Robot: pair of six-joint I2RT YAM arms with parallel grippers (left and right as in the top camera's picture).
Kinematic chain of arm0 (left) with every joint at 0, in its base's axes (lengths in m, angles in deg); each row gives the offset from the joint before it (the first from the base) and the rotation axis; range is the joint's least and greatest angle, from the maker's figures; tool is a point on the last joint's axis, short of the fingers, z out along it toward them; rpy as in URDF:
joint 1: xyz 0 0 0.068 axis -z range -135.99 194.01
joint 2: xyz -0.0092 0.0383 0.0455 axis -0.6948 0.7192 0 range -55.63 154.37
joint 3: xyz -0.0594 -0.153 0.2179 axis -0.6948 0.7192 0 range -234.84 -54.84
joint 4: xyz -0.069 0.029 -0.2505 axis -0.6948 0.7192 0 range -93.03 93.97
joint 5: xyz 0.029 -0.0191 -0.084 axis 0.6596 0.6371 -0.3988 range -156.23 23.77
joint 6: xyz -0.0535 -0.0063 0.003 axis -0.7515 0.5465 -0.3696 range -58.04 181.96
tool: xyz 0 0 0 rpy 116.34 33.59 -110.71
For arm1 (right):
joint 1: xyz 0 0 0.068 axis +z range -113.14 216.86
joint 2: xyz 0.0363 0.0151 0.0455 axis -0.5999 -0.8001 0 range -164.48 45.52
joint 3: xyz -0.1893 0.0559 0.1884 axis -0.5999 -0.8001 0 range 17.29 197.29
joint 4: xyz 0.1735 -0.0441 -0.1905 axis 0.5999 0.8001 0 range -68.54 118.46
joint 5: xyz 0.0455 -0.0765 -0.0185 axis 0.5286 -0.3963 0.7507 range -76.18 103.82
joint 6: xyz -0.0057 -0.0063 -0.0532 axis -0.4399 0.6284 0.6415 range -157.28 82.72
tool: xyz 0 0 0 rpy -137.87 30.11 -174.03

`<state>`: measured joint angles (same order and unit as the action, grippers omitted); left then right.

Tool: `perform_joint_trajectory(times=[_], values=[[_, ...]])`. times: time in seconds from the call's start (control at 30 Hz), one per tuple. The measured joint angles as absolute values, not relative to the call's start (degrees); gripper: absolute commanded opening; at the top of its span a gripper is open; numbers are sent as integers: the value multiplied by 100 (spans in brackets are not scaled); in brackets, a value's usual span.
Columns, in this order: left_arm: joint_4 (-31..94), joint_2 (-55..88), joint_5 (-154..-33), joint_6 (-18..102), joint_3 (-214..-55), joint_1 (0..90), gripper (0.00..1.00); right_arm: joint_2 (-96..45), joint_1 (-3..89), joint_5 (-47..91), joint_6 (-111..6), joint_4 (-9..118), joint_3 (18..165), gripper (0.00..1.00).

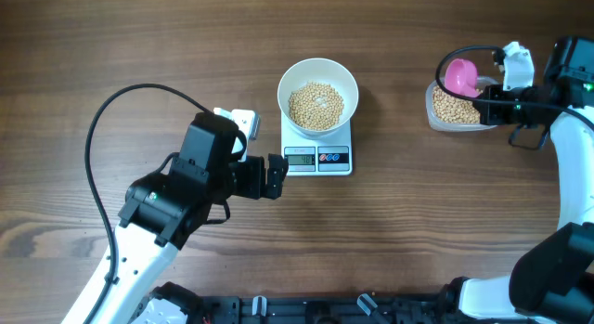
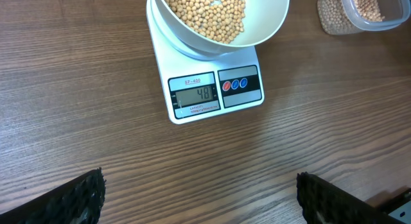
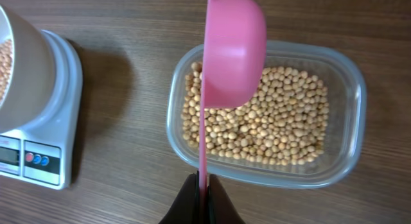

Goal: Scoop item into bowl and weigh 150g on scale
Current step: 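Move the empty scoop back right to the soybean tub, then dip the scoop into the soybeans again and lift it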

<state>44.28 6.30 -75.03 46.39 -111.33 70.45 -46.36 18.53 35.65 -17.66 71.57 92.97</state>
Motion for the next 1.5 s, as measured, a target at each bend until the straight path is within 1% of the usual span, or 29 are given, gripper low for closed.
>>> perform_joint_trajectory(times=[0.13,0.27,0.43,0.8,1.03,1.13,1.3,1.5], values=[[4428,630,-7503,4639,-11133,7045,100,-4336,1856,3101,-1523,6916,9295,4],[4425,630,-7503,4639,-11133,7045,100,-4312,1858,2572,-1508,7100,9297,4],[4425,630,-7501,4639,-11133,7045,100,-4312,1860,2417,-1829,7443,9297,4],[4428,630,-7501,4639,-11133,7045,100,-4483,1886,1947,-2398,7480,9297,4],[4428,630,-7501,4639,-11133,7045,100,-4861,2321,1556,-2636,7504,9297,5],[4428,630,-7501,4639,-11133,7045,100,-4907,2371,1348,-2671,7576,9295,4],[4428,630,-7501,4639,-11133,7045,100,-5062,2371,1370,-2680,7568,9297,4],[4428,630,-7503,4639,-11133,7045,100,-5104,2371,2063,-2701,7631,9297,4]])
